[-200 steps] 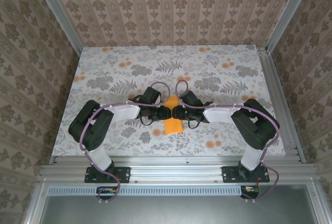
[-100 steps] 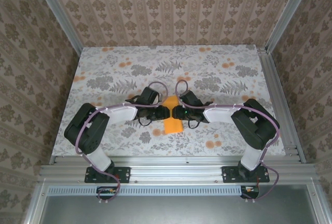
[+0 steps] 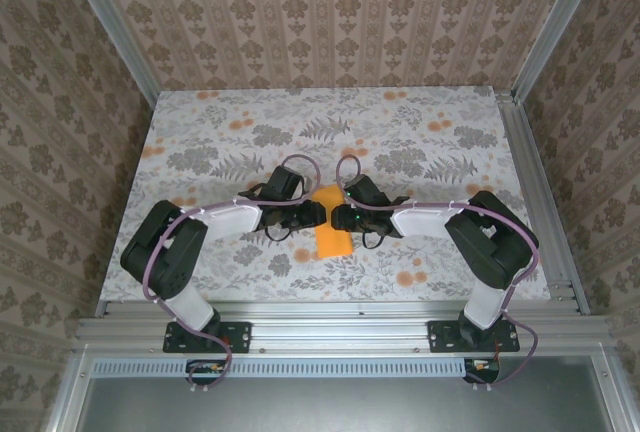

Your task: Fold a paper plane with a square sheet of paper (pick it up from the middle)

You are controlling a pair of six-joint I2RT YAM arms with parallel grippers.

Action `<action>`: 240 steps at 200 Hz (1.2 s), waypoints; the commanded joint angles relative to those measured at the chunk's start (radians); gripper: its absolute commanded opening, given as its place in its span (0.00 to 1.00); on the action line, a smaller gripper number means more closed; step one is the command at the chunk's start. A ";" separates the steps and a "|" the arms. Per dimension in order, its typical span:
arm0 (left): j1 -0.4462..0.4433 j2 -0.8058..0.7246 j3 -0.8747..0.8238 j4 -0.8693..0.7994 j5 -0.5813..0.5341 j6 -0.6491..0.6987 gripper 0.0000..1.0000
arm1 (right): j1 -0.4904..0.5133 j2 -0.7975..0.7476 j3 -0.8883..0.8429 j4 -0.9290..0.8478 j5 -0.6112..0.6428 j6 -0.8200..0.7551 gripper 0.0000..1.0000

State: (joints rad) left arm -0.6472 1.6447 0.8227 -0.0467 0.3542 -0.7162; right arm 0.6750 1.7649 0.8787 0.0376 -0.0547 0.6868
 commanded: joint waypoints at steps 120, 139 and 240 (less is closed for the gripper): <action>-0.001 0.096 -0.011 0.027 0.018 -0.009 0.39 | 0.007 0.045 0.013 -0.091 0.033 -0.008 0.46; -0.003 0.104 -0.010 -0.001 0.000 0.006 0.38 | 0.008 0.043 0.015 -0.093 0.033 -0.008 0.46; -0.029 0.189 0.049 -0.179 -0.121 0.106 0.29 | 0.006 -0.007 0.034 -0.132 0.053 -0.019 0.51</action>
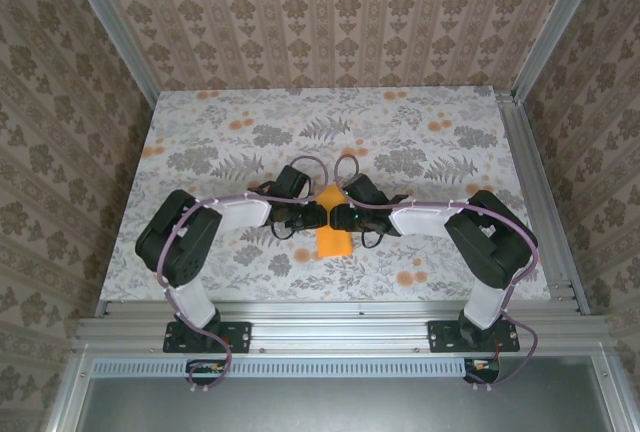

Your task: Fold a paper plane with a square sheet of paper (pick it up from the middle)

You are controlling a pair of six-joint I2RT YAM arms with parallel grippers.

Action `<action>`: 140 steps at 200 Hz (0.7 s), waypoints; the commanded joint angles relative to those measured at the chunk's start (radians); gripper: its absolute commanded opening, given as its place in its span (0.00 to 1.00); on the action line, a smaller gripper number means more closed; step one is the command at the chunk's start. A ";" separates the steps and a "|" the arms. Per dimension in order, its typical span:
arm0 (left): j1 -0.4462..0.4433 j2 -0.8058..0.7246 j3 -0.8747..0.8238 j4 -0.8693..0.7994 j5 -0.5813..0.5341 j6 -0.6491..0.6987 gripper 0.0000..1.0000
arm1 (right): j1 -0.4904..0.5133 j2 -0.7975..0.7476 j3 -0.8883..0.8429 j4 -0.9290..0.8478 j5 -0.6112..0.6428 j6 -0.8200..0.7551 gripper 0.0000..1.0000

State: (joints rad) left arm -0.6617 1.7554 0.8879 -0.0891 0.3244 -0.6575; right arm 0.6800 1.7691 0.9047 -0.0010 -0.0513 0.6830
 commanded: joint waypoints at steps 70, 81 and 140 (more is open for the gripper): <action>-0.035 0.119 0.013 -0.220 -0.173 0.087 0.24 | -0.041 -0.119 -0.028 -0.134 0.052 -0.034 0.60; -0.037 0.124 0.014 -0.222 -0.177 0.090 0.24 | -0.055 -0.146 -0.038 -0.135 0.034 -0.031 0.61; -0.056 0.162 0.040 -0.265 -0.223 0.108 0.23 | -0.103 -0.205 -0.059 0.000 -0.229 0.075 0.43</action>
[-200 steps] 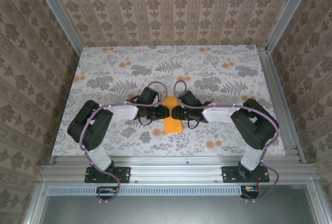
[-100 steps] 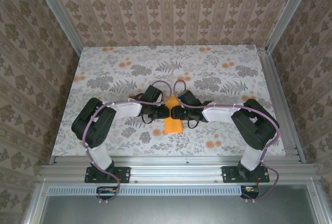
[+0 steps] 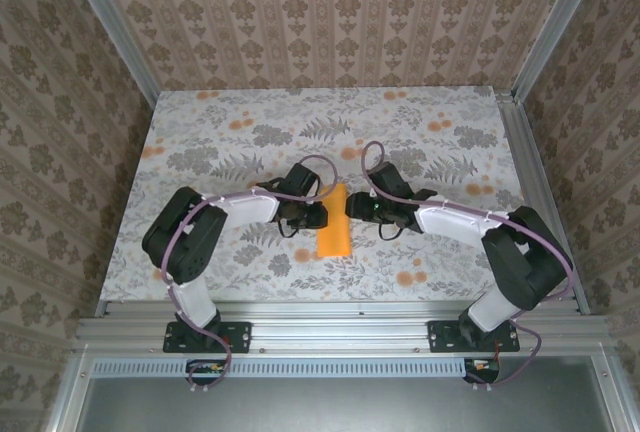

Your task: Fold a paper plane with a square sheet of paper (pick it up from the middle)

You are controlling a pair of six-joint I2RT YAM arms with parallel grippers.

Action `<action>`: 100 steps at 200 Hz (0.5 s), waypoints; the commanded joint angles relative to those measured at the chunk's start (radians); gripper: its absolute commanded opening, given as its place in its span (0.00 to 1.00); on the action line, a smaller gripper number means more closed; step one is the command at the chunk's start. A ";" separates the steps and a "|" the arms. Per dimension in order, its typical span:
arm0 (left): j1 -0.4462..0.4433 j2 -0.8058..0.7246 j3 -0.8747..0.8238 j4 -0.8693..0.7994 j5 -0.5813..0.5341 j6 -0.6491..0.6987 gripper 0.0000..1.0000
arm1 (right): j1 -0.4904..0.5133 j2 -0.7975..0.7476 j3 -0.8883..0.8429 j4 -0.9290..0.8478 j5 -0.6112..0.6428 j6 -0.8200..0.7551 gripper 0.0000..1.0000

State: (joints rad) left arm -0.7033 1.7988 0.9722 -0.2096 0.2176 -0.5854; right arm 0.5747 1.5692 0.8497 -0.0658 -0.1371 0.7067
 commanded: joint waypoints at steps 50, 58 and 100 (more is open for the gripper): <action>-0.022 0.133 -0.047 -0.149 -0.126 0.041 0.22 | 0.001 0.120 0.007 0.195 -0.280 0.121 0.24; -0.023 0.136 -0.048 -0.150 -0.127 0.040 0.22 | 0.001 0.137 0.014 0.203 -0.291 0.121 0.22; -0.024 0.149 -0.046 -0.155 -0.137 0.047 0.22 | -0.007 0.208 0.043 0.156 -0.274 0.074 0.18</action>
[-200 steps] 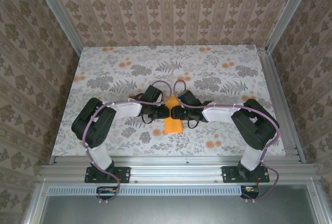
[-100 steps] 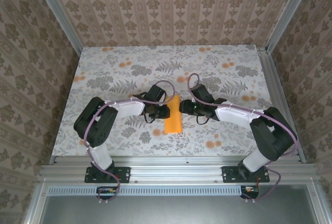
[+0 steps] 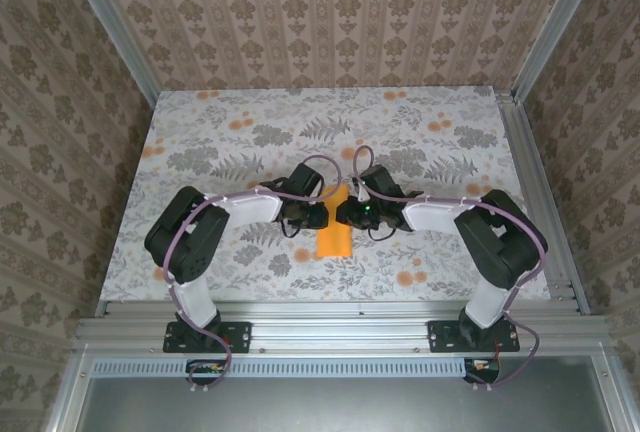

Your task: Fold a paper plane with a square sheet of paper (pick it up from the middle)

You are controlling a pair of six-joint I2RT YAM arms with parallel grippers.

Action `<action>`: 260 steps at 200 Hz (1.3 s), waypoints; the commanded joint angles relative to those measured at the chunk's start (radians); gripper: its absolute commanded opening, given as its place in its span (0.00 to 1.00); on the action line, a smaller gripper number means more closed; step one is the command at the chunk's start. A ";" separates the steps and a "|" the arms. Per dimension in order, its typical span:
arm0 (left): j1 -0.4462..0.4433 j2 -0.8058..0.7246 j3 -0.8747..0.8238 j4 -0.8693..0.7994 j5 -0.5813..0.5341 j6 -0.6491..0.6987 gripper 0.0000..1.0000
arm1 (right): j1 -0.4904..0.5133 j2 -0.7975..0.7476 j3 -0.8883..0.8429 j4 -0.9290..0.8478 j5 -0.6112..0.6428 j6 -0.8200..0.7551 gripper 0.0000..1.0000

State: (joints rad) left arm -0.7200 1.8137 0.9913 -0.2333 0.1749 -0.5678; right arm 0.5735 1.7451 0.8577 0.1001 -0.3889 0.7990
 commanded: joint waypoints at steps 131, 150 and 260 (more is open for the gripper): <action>-0.010 0.163 -0.041 -0.170 -0.126 0.046 0.22 | -0.049 0.068 -0.005 -0.123 0.062 -0.137 0.17; -0.010 0.168 -0.036 -0.172 -0.124 0.050 0.21 | -0.058 0.029 -0.007 -0.097 0.026 -0.115 0.17; -0.026 0.174 -0.015 -0.183 -0.138 0.067 0.22 | -0.082 0.127 0.064 0.005 0.020 -0.052 0.09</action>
State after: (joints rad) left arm -0.7410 1.8507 1.0500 -0.2810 0.1284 -0.5278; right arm 0.5034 1.8526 0.8997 0.1318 -0.4026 0.7654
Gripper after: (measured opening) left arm 0.216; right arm 0.100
